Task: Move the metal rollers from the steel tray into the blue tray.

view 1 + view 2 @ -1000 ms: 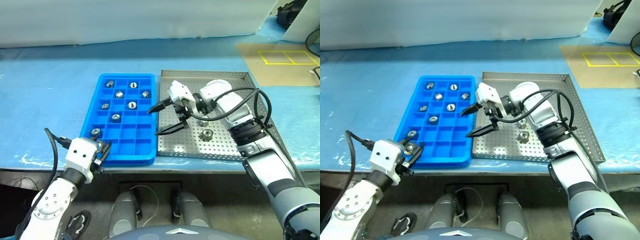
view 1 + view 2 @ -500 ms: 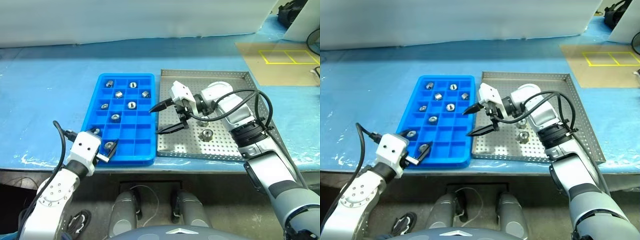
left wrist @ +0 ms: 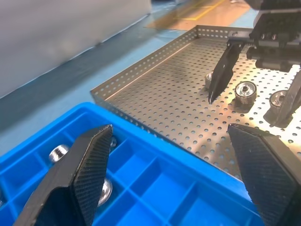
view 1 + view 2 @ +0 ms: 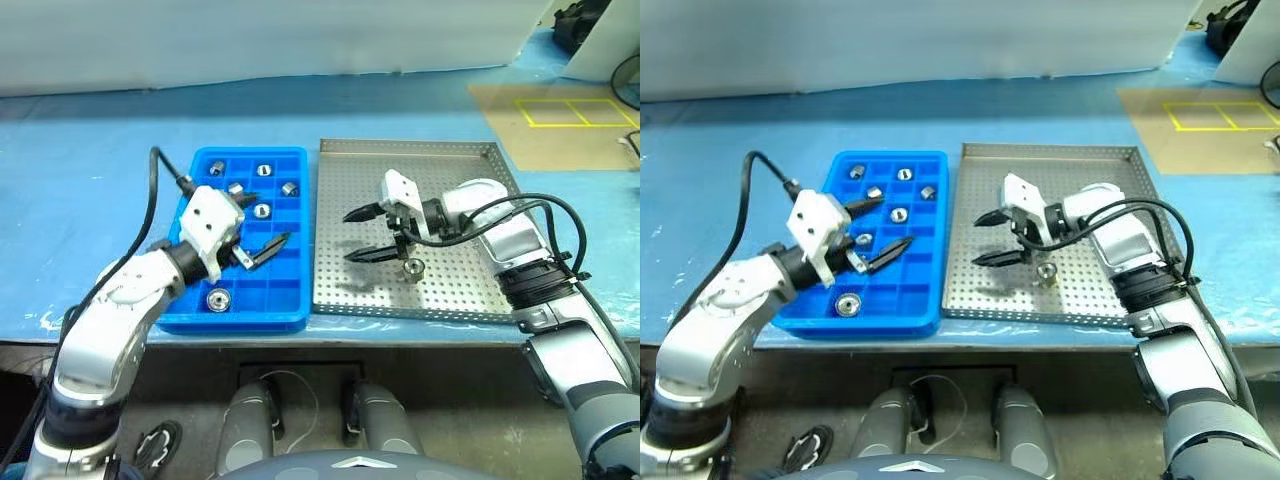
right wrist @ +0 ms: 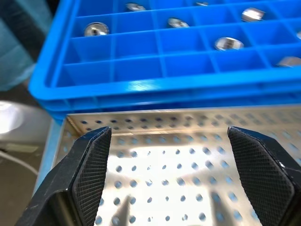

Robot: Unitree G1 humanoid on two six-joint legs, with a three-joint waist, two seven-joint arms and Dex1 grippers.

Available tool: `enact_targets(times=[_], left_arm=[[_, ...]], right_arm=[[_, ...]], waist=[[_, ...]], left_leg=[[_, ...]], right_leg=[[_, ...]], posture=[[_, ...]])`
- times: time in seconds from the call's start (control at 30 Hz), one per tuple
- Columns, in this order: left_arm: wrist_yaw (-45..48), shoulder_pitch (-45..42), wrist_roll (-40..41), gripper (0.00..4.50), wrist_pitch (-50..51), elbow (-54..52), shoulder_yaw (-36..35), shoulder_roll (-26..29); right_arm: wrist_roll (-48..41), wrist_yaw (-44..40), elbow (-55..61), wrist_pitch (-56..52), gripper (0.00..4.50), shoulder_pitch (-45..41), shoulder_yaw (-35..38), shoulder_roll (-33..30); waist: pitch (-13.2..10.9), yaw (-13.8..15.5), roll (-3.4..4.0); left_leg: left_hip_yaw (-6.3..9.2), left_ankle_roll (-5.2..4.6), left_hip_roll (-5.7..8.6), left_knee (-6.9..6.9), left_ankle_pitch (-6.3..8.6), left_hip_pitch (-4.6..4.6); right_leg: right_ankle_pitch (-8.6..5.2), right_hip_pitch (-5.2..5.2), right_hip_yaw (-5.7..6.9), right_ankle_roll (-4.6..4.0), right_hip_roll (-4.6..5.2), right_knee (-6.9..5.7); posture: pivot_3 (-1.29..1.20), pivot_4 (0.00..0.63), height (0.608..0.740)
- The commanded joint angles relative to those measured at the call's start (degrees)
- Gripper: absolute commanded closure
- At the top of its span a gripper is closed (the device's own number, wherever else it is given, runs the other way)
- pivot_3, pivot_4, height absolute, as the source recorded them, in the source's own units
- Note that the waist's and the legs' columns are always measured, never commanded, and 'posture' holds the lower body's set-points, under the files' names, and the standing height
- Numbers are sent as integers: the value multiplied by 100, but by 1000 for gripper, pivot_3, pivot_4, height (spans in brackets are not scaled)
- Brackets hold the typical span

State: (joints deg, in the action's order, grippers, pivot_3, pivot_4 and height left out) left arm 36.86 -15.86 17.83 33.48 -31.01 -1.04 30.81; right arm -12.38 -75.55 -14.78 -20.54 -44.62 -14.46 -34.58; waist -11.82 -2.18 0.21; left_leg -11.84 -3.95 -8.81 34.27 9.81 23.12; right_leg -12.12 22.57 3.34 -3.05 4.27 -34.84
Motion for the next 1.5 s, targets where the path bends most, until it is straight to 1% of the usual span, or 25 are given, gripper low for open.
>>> enact_targets(times=[0.03,0.17,0.3,0.4,0.5,0.63,0.77,0.9,0.97,1.07,1.27,1.4,1.5], left_arm=[[238,-362,-81,356,-409,491,285,-9],[310,-528,-71,356,-583,807,424,-79],[315,-598,-172,356,-772,1034,540,-124],[381,-619,-304,356,-980,1272,579,-63],[427,-634,-323,356,-1054,1401,524,-26],[428,-606,-362,356,-1118,1423,476,11],[368,-627,-406,356,-1137,1476,406,39],[347,-526,-470,356,-1159,1343,463,61],[368,-446,-474,356,-1148,1258,511,57],[357,-400,-467,356,-1119,1210,503,33],[402,-348,-647,356,-1246,1315,595,76],[412,-347,-691,356,-1260,1340,607,55],[408,-346,-679,356,-1235,1324,594,38]], right_arm=[[48,359,21,51,397,95,327,-108],[120,838,-89,105,397,128,498,31],[360,1597,-486,370,397,-59,554,432],[397,2011,-810,448,397,-246,652,762],[505,2320,-1176,634,397,-406,685,942],[682,2850,-1811,972,397,-678,755,1113],[843,3011,-2212,1233,397,-786,722,1135],[1384,3627,-2793,1682,397,-827,542,1132],[1287,3488,-2661,1651,397,-739,601,1207],[1257,3526,-2636,1560,397,-695,672,1281],[1258,3748,-3206,1433,397,-854,821,1309],[1194,3951,-3734,1084,397,-1076,1023,1364],[1238,3945,-3834,1015,397,-1081,1028,1394]], waist=[[1,-79,-1],[1,-239,-1],[1,-417,-1],[1,-526,-1],[1,-631,-2],[1,-662,-2],[1,-663,-1],[1,-662,-1],[1,-674,-1],[1,-726,-1],[1,-795,-1],[0,-851,0],[0,-896,0]], left_leg=[[-2,-1,0,1,0,1],[-3,-4,-1,1,1,12],[-4,-6,-4,2,2,17],[-4,-6,-3,6,1,21],[-3,-6,-3,9,2,24],[0,-14,-4,17,6,40],[0,-24,-4,28,11,58],[0,-32,-5,38,16,62],[0,-33,-5,45,17,64],[0,-34,-7,49,19,64],[2,-41,-8,72,23,65],[2,-43,-7,84,25,67],[3,-43,-9,86,24,66]], right_leg=[[0,0,-2,0,0,1],[0,10,-3,0,-3,3],[0,17,-3,-1,-7,2],[1,19,-3,-1,-7,0],[1,19,-2,-1,-7,0],[1,28,1,-2,-7,1],[1,41,2,-2,-7,0],[1,41,2,-2,-6,-1],[1,41,2,-2,-6,-4],[1,41,2,-2,-6,-8],[1,38,3,-2,-4,-24],[1,39,3,-2,-2,-33],[1,41,3,-2,-2,-42]], posture=[[-485,150,740],[-531,150,740],[-547,150,740],[-551,150,740],[-552,150,740],[-546,150,740],[-543,150,740],[-538,150,740],[-538,150,740],[-540,150,740],[-545,150,740],[-547,150,740],[-550,150,740]])
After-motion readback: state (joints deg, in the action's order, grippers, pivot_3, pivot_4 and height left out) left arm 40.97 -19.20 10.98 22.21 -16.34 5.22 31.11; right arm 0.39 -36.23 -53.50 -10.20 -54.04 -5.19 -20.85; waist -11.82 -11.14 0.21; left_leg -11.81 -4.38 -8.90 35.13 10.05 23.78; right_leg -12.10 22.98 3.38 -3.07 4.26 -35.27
